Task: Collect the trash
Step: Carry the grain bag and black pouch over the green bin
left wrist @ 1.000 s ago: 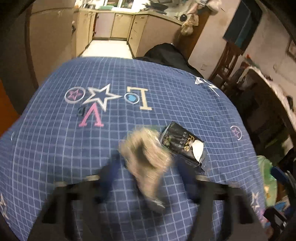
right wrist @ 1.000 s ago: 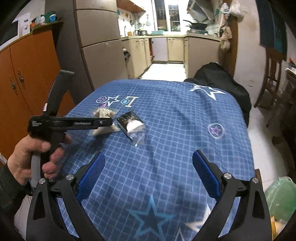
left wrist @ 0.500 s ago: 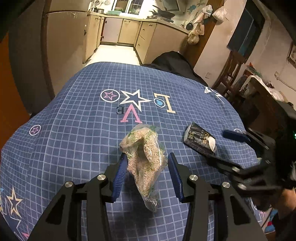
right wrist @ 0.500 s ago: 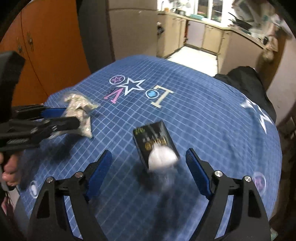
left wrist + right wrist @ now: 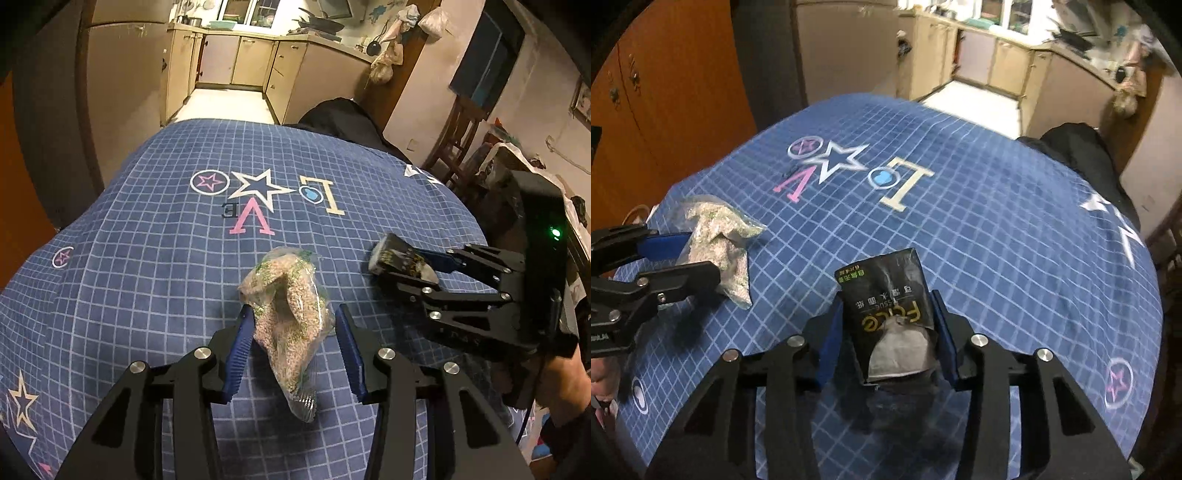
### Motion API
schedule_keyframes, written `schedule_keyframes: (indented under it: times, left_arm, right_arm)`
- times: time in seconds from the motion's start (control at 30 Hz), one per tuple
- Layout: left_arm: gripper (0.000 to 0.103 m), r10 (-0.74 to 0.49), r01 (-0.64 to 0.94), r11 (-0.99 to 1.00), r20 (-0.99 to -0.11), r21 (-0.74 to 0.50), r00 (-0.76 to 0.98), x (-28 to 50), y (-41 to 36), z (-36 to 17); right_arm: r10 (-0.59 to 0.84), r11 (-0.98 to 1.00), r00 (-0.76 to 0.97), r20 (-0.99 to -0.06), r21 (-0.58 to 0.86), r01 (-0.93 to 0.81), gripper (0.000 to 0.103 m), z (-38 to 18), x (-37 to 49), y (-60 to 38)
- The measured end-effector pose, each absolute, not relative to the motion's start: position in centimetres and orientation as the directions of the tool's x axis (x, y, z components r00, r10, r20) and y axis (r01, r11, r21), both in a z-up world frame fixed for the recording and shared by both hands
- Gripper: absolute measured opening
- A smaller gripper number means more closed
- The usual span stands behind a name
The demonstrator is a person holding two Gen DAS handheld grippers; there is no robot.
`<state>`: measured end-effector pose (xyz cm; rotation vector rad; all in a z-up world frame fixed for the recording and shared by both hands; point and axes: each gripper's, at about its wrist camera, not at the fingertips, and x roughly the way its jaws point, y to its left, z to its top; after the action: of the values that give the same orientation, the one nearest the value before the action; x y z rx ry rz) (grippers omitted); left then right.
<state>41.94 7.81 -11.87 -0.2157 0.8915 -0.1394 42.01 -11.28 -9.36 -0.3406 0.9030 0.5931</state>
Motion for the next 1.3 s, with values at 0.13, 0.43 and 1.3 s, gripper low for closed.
schedule_keyframes:
  times: [0.13,0.43,1.3]
  left_arm:
    - [0.046,-0.194,0.035,0.973,-0.733,-0.227,0.652,40.7,6.5,-10.6]
    - [0.046,-0.198,0.133,0.980,-0.635,-0.149,0.747,35.7,-1.1,-5.6]
    - [0.046,-0.495,0.537,0.838,-0.553,-0.099,0.670,28.2,-30.5,1.7]
  right_arm:
    - [0.339,0.863,0.567,-0.751,0.008,-0.504,0.041,-6.7,39.0,-14.7]
    - [0.216,0.964,0.770,-0.601,0.005,-0.267,0.042,-0.1,29.0,-24.5]
    - [-0.127,0.987,0.850,-0.512,0.015,0.157,0.042,5.0,17.2,-46.4]
